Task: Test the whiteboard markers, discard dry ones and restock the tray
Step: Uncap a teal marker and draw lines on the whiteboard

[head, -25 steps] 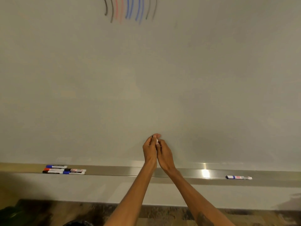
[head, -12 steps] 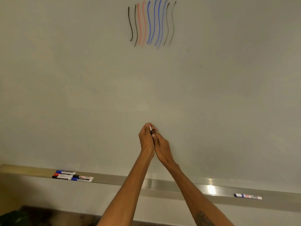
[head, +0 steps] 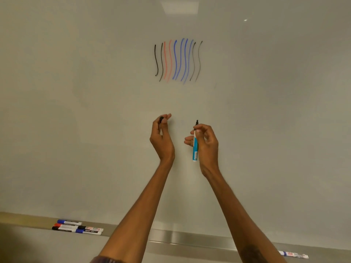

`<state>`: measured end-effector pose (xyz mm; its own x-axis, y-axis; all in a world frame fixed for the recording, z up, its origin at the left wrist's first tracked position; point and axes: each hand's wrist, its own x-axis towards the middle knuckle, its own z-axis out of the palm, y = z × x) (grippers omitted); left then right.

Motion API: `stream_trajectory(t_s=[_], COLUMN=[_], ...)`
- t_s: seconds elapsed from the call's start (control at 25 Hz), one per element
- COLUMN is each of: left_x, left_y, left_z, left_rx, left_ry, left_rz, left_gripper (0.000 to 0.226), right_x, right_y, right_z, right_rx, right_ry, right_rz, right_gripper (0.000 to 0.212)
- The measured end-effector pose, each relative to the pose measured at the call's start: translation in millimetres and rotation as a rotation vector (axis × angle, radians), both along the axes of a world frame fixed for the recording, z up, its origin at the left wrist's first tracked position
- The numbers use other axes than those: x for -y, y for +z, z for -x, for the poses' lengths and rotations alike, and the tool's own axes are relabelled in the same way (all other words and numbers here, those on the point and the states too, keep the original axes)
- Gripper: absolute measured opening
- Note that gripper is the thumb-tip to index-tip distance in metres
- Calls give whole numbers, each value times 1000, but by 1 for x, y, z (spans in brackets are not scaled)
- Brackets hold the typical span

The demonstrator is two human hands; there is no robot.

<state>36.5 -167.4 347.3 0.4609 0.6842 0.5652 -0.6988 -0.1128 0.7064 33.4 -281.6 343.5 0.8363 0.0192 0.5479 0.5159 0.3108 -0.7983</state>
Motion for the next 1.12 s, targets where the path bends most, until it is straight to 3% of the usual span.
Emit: stream_trajectory(t_s=[0.24, 0.48, 0.56, 0.68, 0.88, 1.12], left_x=[-29, -61, -64, -66, -69, -73], left_y=[49, 74, 71, 67, 63, 56], left_z=[-31, -67, -75, -83, -95, -101], left_rx=[104, 163, 179, 174, 206, 188], left_ry=[101, 208, 238, 305, 478, 507], left_rz=[-23, -133, -195, -235, -347, -370], left_gripper=[35, 50, 44, 47, 39, 49], right_x=[14, 12, 9, 3, -6, -11], right_y=[39, 54, 57, 64, 99, 163], right_z=[-11, -21, -26, -37, -48, -72], right_rx=[-4, 12, 23, 76, 265, 543], right_ry=[153, 110, 84, -29, -239, -606], right_rz=[-181, -232, -265, -221, -111, -32], right_gripper=[33, 28, 29, 38, 20, 20])
